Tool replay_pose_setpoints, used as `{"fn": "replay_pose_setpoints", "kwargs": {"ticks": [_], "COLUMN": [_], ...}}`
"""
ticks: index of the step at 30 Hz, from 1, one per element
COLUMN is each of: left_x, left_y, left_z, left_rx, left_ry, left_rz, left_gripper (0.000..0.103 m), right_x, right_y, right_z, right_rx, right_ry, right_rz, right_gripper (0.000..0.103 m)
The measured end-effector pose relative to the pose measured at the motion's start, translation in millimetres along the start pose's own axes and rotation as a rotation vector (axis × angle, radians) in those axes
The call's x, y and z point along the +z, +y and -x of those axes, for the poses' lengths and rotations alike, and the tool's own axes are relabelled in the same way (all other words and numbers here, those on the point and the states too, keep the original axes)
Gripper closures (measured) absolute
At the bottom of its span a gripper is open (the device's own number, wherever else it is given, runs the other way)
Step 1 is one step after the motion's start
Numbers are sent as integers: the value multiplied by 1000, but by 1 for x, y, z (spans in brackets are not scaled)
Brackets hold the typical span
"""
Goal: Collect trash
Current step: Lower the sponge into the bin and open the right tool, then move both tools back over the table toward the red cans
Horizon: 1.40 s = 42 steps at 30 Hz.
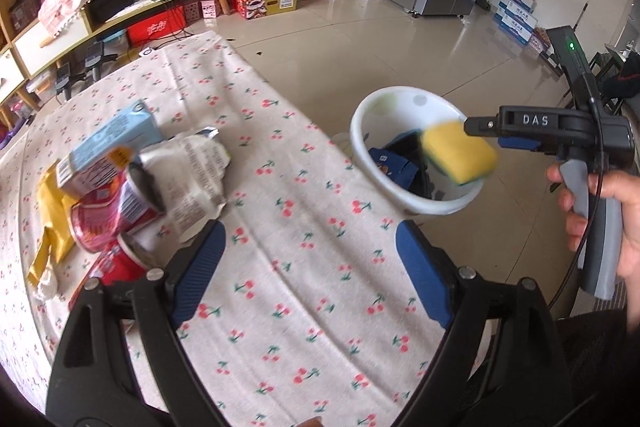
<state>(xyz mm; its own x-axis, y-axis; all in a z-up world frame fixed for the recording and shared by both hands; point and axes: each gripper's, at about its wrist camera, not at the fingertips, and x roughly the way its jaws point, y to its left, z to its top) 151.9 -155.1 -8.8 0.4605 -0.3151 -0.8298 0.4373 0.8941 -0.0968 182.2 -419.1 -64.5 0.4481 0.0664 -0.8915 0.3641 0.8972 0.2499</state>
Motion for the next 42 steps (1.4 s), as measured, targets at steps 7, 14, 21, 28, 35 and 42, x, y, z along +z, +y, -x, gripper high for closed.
{"fn": "replay_pose_setpoints", "kwargs": {"ticks": [7, 14, 21, 28, 35, 42], "left_x": [-11, -24, -37, -47, -56, -78], "left_y": [23, 50, 91, 140, 183, 223], "left_z": [13, 29, 46, 59, 65, 75], "left_rx": [23, 53, 105, 155, 204, 238], "left_ry": [-14, -19, -18, -4, 10, 33], "left_rz": [35, 67, 124, 204, 282, 411], "left_gripper": [12, 10, 10, 10, 10, 10], "right_x": [-1, -8, -15, -25, -36, -61], "right_y": [15, 36, 66, 109, 159, 217], "right_z": [7, 17, 22, 21, 12, -1], "right_rx": [-23, -26, -14, 4, 18, 84], "right_ry": [-14, -30, -39, -35, -14, 39], "right_rz": [33, 75, 129, 201, 283, 363], "right_gripper": [25, 24, 23, 23, 22, 22]}}
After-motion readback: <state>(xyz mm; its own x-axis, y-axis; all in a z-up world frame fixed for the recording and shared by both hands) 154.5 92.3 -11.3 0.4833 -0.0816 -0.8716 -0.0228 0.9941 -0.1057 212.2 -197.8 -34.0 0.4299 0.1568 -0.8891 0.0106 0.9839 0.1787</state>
